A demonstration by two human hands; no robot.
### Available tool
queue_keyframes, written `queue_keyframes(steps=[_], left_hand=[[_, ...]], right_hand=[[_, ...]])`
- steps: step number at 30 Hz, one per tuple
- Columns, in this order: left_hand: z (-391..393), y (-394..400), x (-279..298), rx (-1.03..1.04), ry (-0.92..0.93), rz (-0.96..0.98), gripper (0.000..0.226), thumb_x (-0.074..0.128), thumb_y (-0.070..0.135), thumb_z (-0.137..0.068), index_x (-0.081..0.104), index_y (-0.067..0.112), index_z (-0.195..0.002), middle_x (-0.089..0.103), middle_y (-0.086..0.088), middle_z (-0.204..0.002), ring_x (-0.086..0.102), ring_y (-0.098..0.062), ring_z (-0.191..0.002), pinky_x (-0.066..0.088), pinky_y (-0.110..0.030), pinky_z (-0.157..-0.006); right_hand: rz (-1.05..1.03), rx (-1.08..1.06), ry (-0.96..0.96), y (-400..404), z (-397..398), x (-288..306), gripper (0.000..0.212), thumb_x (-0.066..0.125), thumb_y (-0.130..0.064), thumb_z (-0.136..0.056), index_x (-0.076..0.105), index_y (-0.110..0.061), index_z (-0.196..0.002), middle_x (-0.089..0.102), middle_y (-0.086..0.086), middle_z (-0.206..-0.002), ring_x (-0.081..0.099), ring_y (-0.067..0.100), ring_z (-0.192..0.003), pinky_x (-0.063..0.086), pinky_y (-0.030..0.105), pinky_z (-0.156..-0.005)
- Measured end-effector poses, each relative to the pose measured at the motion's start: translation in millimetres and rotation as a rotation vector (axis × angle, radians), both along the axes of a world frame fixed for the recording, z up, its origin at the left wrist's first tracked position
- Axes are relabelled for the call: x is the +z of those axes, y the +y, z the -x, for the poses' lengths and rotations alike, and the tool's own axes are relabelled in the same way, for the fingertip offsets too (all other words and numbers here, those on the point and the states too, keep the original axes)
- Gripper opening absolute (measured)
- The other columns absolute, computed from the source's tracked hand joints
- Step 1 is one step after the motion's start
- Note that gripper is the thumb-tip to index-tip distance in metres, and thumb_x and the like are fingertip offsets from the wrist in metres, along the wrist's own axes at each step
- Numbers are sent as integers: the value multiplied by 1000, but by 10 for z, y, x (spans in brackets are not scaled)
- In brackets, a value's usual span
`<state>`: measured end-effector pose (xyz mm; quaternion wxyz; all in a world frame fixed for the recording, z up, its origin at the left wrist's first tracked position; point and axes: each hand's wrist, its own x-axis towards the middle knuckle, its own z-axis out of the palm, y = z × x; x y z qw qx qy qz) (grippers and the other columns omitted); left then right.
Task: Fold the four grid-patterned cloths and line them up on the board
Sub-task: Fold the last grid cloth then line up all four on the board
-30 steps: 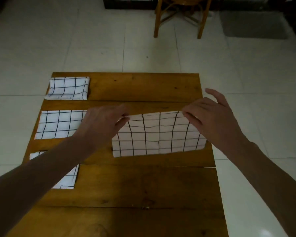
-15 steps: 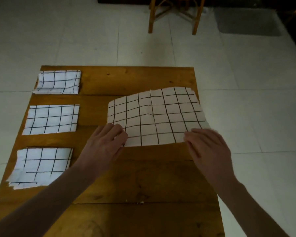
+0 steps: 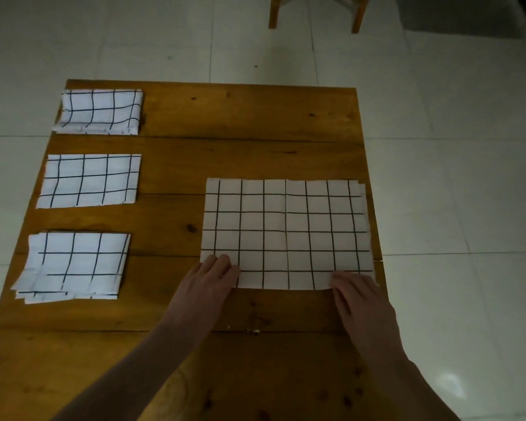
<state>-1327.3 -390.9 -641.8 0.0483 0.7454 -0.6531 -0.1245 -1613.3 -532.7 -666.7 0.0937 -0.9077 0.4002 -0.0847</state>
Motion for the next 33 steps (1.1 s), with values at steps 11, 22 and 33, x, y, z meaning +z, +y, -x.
queue_keyframes(steps=[11, 22, 33], left_hand=[[502, 536, -147, 116, 10, 57, 59, 37, 34, -105, 38, 8, -158, 36, -14, -164, 32, -31, -154, 28, -45, -122], [733, 425, -361, 230, 19, -105, 64, 27, 42, -109, 18, 13, -165, 9, -10, -174, 7, -27, -161, 21, -52, -124], [502, 685, -345, 274, 4, -143, 70, 26, 59, -106, 14, 26, -166, 6, -6, -174, 2, -32, -161, 22, -59, -125]], right_hand=[[-80, -35, 118, 611, -255, 76, 57, 28, -40, -108, 31, -16, -160, 35, 8, -164, 31, 26, -153, 33, 46, -122], [-163, 199, 263, 880, -721, -120, 65, 24, -51, -110, 15, -19, -165, 8, 1, -173, 7, 19, -159, 15, 47, -123], [-202, 47, 271, 693, -314, -92, 75, 20, -64, -106, 11, -20, -165, 6, 0, -173, 3, 19, -160, 11, 52, -126]])
